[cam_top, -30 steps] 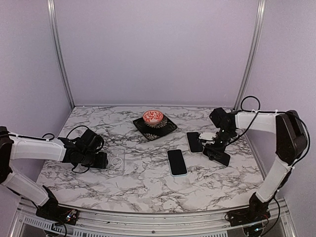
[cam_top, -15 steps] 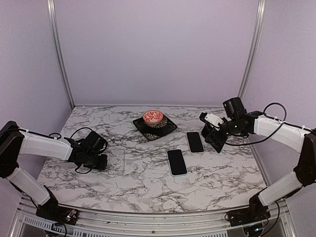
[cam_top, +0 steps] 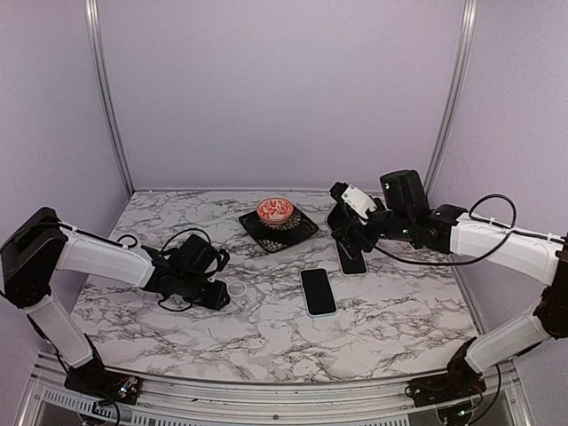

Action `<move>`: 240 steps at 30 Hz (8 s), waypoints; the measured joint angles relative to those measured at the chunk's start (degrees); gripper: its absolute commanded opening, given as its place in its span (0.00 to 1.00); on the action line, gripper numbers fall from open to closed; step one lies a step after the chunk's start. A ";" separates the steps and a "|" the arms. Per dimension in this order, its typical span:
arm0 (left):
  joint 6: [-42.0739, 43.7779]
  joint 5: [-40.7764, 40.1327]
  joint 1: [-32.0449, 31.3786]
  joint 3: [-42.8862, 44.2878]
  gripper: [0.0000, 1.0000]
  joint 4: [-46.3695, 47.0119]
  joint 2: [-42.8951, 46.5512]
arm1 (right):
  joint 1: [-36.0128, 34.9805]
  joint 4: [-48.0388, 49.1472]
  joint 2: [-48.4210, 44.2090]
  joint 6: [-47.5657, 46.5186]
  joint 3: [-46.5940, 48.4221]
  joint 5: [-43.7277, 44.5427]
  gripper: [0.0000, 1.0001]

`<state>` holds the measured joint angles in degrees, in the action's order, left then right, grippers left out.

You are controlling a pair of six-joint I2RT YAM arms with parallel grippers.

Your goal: Put the phone into the phone case

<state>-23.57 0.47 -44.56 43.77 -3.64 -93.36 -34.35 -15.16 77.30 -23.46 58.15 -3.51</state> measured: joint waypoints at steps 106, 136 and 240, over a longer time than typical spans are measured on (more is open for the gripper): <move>-2.97 -5.01 -3.45 18.67 0.40 -22.38 -8.48 | -14.88 11.63 10.10 22.08 5.70 11.65 0.29; 8.68 -1.20 -7.93 26.84 0.18 -23.34 -16.68 | -14.88 11.10 10.93 24.44 5.70 12.90 0.29; -2.75 -10.23 4.85 7.43 0.29 -10.29 2.58 | -24.26 -24.33 45.92 28.98 33.31 5.84 0.87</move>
<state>-26.33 -9.76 -39.70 51.20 -13.93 -90.78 -58.61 -39.48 123.22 5.52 91.46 2.33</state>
